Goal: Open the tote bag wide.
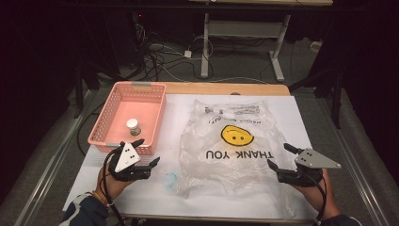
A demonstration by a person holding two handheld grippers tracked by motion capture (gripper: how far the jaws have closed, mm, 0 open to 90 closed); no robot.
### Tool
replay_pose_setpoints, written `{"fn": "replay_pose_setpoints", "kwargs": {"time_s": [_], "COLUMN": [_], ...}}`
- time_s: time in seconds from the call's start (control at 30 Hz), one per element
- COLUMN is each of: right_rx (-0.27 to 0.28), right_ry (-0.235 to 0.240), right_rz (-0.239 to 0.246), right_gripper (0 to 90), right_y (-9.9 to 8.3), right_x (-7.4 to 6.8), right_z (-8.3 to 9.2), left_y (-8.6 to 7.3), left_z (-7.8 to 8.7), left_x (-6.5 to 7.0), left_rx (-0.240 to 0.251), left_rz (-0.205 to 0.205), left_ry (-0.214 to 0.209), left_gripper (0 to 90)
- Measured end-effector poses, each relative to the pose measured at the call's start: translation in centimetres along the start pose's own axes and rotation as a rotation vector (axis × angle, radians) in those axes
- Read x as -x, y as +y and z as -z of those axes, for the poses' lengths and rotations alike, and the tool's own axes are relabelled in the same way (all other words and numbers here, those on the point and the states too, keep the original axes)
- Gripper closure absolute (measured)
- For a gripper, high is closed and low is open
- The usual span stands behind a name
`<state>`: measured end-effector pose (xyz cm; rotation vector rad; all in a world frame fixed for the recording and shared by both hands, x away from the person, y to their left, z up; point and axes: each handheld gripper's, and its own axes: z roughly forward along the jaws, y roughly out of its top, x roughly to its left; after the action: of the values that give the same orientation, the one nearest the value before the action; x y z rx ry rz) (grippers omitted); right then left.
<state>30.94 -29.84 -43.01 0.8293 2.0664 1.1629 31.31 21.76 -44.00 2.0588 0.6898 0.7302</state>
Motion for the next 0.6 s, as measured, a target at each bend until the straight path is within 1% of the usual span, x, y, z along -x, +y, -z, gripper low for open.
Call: {"fn": "replay_pose_setpoints", "kwargs": {"time_s": [0.07,0.17,0.2,0.43,0.6], "right_rx": [0.003,-0.001,0.002,-0.001,-0.022], "right_ry": [0.006,0.002,0.002,-0.003,-0.001], "right_rz": [-0.001,0.011,0.01,0.012,0.019], "right_gripper": [21.0,21.1,21.2,21.2,21.2], "right_y": [0.02,0.03,0.03,0.06,-0.05], "right_x": [-0.12,-0.33,-0.38,-0.34,-0.52], "right_z": [-0.11,-0.12,-0.08,-0.19,-0.54], "left_y": [-0.1,-0.14,-0.14,-0.26,-0.42], "left_z": [-0.07,-0.14,-0.22,-0.34,0.07], "left_x": [-0.16,-0.18,-0.17,-0.31,-0.42], "left_rx": [-0.007,-0.012,-0.015,-0.018,-0.017], "left_rz": [-0.001,-0.004,-0.011,-0.019,-0.022], "left_ry": [0.005,0.005,0.002,0.003,0.01], "left_gripper": [19.9,19.9,19.9,19.9,19.9]}}
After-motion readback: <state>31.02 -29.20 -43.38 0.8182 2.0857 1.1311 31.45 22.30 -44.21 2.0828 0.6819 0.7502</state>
